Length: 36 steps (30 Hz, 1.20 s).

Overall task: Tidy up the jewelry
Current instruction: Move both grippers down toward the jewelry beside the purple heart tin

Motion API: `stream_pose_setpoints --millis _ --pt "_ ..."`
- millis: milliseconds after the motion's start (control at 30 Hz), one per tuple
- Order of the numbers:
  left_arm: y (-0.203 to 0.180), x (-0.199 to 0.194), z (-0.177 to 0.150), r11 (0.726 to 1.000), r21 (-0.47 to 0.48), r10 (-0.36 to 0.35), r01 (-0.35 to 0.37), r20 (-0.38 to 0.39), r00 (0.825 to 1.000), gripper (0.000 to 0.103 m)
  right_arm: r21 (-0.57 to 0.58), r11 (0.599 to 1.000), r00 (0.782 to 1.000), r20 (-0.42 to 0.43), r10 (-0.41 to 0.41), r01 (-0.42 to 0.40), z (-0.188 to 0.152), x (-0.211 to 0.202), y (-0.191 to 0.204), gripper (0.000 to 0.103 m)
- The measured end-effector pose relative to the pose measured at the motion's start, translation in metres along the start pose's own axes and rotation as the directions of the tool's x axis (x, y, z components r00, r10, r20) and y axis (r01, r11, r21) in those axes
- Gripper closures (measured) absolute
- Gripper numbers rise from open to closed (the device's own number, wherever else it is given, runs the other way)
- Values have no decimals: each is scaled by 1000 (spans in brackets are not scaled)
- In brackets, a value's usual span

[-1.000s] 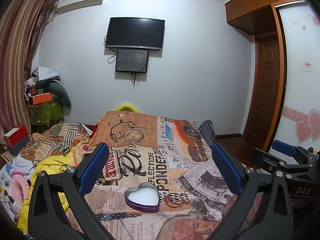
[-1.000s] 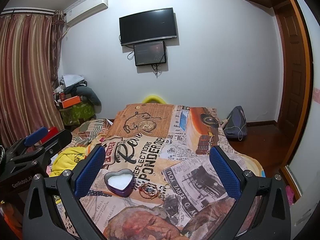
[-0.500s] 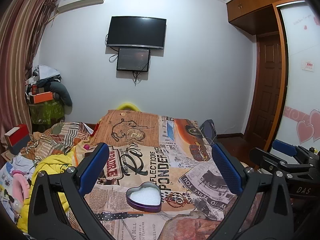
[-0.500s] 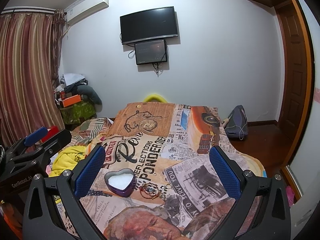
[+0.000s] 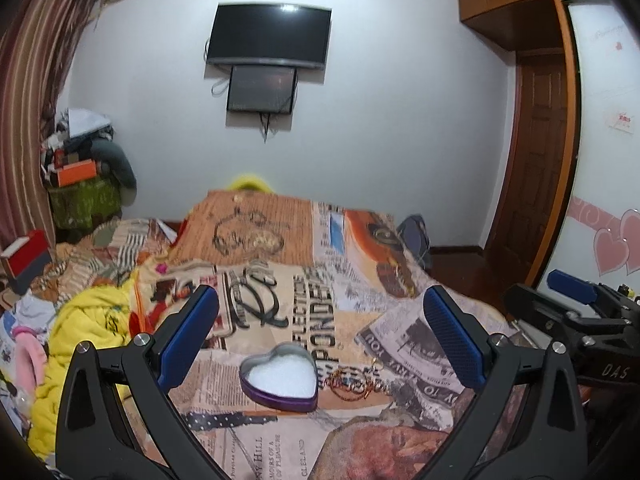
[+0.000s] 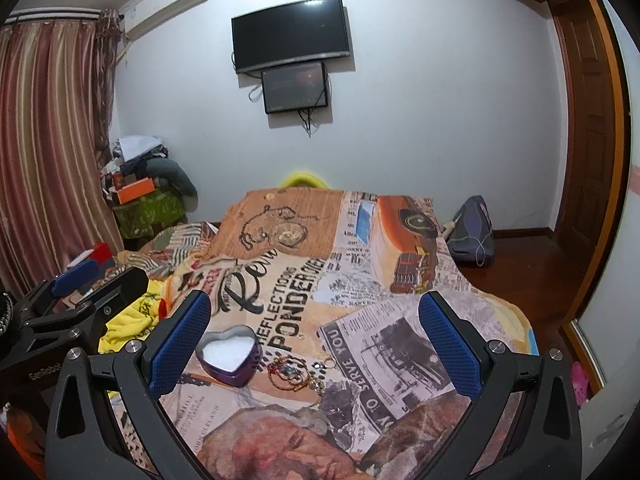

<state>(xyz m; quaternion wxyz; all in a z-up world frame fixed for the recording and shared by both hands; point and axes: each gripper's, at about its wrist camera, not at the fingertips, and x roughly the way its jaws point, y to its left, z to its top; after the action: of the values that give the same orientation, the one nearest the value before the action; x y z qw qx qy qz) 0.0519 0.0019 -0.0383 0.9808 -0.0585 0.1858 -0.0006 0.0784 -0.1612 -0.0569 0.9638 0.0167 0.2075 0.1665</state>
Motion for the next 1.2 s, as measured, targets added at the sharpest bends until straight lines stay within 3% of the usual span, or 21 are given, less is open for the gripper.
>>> stream_pose_setpoints --millis 200,367,500,633,800,900,967,1033,1200 --pt "13 41 -23 999 -45 13 -19 -133 991 0 4 1000 997 -67 -28 29 -11 23 -12 0" --pt "25 73 -51 996 -66 35 -53 -252 967 0 -3 999 985 -163 -50 50 -28 50 -27 0" --pt "28 91 -74 997 -57 30 -53 -338 941 6 -7 998 971 -233 -59 59 -42 69 -36 0" --pt "23 107 -96 998 -62 -24 -2 -428 903 14 -28 998 954 -292 -66 60 -57 84 -43 1" --pt "10 123 -113 992 -92 -119 83 -509 852 27 -44 998 929 -367 -52 38 -73 100 -48 18" --pt "-2 131 -120 985 -105 -170 135 -540 824 39 -25 1000 917 -399 -22 13 -81 108 -53 28" --pt "-10 137 -124 981 -111 -193 158 -561 805 55 -3 1000 911 -412 -1 0 -84 112 -57 34" --pt "-14 143 -127 977 -122 -213 175 -575 790 61 21 1000 903 -429 28 -21 -86 116 -61 40" --pt "-10 158 -128 975 -147 -220 164 -590 777 68 65 995 884 -458 95 -73 -91 125 -62 49"
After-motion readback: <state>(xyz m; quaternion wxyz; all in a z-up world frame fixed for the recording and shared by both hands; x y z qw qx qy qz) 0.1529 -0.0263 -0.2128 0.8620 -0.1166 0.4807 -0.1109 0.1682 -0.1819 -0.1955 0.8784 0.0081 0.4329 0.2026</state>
